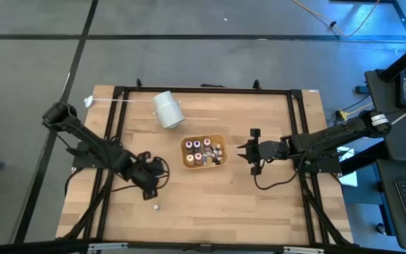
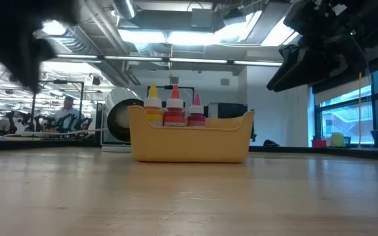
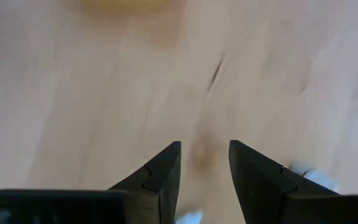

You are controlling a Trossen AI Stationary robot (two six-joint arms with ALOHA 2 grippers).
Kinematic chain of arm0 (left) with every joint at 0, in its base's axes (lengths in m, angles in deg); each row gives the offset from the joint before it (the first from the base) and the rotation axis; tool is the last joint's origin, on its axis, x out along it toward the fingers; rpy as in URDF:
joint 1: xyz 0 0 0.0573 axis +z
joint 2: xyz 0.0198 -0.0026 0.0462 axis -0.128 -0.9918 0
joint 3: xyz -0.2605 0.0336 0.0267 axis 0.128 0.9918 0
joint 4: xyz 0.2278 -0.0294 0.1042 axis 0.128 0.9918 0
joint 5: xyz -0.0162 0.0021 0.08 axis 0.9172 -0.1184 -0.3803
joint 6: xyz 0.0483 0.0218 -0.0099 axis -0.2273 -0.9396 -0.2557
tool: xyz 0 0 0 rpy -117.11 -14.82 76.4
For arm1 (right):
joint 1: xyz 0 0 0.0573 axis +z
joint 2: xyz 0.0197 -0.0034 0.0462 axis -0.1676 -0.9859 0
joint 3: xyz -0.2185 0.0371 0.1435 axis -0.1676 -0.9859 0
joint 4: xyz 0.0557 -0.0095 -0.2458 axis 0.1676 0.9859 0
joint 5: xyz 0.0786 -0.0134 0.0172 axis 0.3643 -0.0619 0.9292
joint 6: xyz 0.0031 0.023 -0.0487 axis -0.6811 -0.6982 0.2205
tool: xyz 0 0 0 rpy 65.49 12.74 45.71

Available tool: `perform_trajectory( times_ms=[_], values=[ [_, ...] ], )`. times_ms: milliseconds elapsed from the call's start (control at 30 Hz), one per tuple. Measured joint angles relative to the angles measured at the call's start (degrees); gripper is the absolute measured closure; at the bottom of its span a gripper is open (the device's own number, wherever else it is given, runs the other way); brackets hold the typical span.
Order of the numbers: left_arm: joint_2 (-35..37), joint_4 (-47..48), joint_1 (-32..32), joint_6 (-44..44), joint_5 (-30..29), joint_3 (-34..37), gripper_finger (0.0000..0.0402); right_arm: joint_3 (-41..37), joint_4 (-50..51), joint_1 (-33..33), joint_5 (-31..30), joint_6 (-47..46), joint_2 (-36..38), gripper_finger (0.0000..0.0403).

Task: Pick & Place food coloring
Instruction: Put the left small black ink bottle into the yellow bin

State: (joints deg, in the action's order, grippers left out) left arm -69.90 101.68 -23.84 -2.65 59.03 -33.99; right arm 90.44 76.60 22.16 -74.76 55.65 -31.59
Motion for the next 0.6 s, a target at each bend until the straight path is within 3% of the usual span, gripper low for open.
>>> perform_trajectory(
  times_ms=[100, 267, 600],
  values=[
    [1.38, 0.27, -2.84, 4.00, 0.21, 4.29, 0.0270, 0.00, -0.17, 0.00, 0.00, 0.03, 0.00, 0.0273],
    [0.85, 0.00, -5.95, 2.61, 3.59, 8.80, 0.0273, 0.00, -0.46, -0.02, 0.00, 0.15, 0.00, 0.0273],
    [0.33, -0.32, -6.59, 2.17, 5.63, 10.09, 0.0257, 0.00, -0.44, -0.02, -0.02, -0.04, 0.00, 0.0273]
  ],
)
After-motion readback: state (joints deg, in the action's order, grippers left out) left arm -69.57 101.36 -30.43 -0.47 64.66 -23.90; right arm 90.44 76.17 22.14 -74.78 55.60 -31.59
